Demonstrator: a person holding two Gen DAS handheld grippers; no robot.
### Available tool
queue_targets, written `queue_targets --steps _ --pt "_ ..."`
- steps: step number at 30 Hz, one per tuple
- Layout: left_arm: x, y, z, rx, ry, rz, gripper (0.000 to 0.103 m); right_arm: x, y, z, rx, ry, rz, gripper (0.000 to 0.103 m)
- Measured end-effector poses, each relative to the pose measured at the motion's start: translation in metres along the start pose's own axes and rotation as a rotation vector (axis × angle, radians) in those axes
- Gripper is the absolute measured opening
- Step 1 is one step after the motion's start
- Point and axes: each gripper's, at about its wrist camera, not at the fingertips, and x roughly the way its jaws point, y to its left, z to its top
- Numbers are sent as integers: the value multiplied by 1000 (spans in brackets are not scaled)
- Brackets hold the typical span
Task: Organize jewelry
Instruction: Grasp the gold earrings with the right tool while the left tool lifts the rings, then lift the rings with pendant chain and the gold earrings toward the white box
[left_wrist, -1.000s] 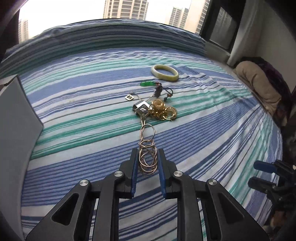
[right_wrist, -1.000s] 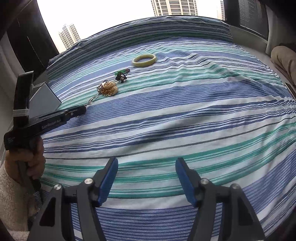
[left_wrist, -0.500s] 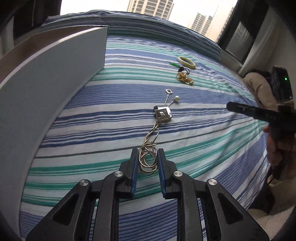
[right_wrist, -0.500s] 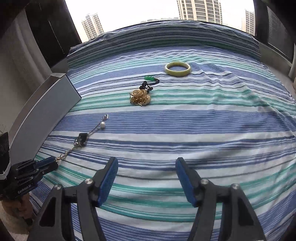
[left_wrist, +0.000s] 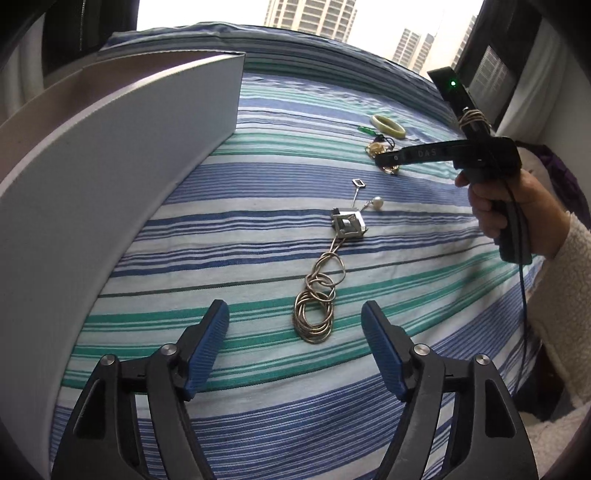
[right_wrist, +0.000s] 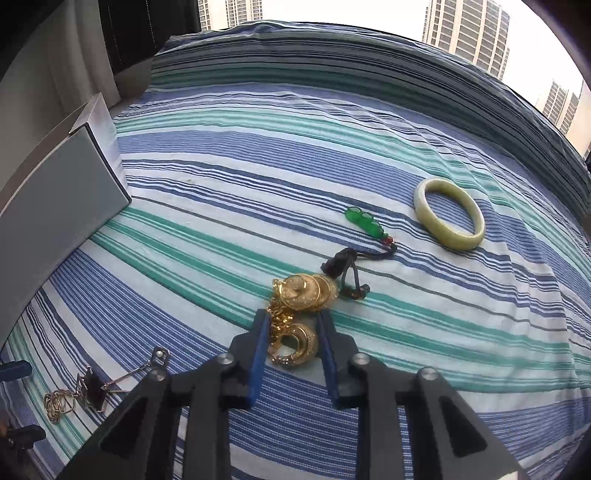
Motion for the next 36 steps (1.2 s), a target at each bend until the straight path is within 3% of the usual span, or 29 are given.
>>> queue_targets --steps 7,8,9,10,11,15,21,25,26,30,35,36 --pt "17 -20 6 72 21 18 74 -42 -15 -28 142 -45 130 26" --pt "19 -22 8 83 23 28 63 -52 -16 -33 160 -58 154 26" --pt "20 -25 9 95 26 36 37 -61 -18 -37 180 -71 177 26" --pt "21 -28 10 111 36 42 23 -71 -21 -42 197 -83 198 26" --pt "22 -29 11 115 45 34 18 -81 -22 -45 211 -96 217 26" --pt "15 -18 18 6 58 -68 16 -118 -28 -64 251 -140 266 26" --pt "-37 -23 43 -68 -47 -171 16 -157 -29 -80 273 -183 308 26" --pt "-70 -31 58 -67 -87 -189 16 -186 -25 -83 260 -226 320 26" --pt "-77 -33 61 -65 -92 -195 0 -192 -24 -83 259 -236 333 26" --pt "-103 -37 67 -59 -112 -192 1 -216 -15 -80 228 -267 346 26" --pt "-114 -34 65 -28 -119 -121 2 -235 -1 -78 178 -292 337 26" --pt "-112 -32 62 -26 -111 -99 11 -237 0 -78 178 -294 343 26"
